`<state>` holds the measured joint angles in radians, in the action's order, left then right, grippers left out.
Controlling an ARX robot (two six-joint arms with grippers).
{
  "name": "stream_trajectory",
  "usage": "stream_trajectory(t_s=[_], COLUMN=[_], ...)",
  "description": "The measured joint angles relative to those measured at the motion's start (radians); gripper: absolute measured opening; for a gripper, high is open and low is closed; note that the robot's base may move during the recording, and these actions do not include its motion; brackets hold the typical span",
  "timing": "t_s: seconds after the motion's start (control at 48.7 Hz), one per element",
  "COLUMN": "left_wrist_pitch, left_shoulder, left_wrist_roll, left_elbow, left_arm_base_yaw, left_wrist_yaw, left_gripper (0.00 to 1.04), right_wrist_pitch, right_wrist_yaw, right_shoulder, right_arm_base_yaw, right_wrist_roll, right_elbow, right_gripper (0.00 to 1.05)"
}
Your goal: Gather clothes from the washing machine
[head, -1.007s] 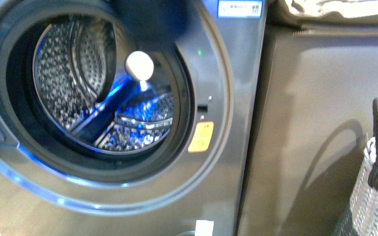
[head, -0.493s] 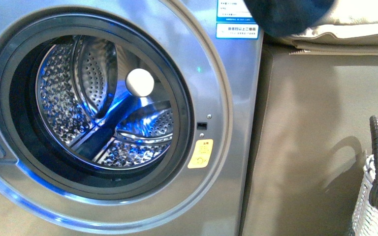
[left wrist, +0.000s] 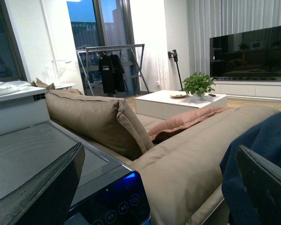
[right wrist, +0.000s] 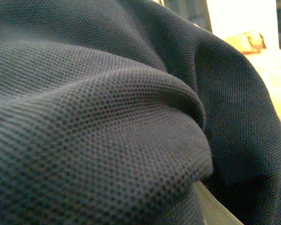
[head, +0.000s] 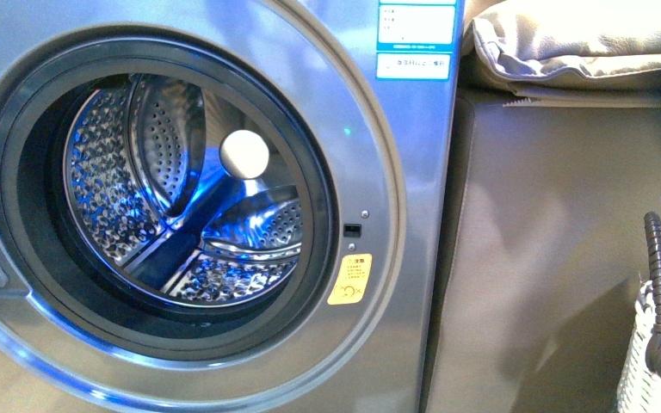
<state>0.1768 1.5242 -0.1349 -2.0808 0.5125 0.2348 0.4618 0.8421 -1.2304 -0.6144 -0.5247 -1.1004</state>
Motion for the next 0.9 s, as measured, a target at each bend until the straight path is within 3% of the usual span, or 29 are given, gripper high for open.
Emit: stream_trajectory(t_s=[0.164,0.39,0.575,0.904], left_wrist_pitch=[0.000,0.000,0.000,0.000], left_shoulder=[0.000,0.000,0.000,-0.001], left_wrist_roll=[0.000,0.000,0.000,0.000], left_elbow=[-0.001,-0.001,-0.001,-0.001], left_arm_base_yaw=[0.000,0.000,0.000,0.000], left_wrist_yaw=[0.000,0.000,0.000,0.000], left_gripper=[0.98,0.98,0.98,0.98], right_wrist_pitch=[-0.108,-0.173,-0.255,-0.293], right_wrist_yaw=[0.000,-0.151,-0.180,-0.159], right_shoulder=[-0.047,-0.275,-0.329,-0.042], right_arm_base_yaw=[-0.057,-0.091,-0.062,0.018], right_wrist_roll=[0.156,0.328,0.360,0.212], right_elbow=[0.152,0.354,0.438,0.467], right_gripper=[0.08,0.09,0.40,0.99])
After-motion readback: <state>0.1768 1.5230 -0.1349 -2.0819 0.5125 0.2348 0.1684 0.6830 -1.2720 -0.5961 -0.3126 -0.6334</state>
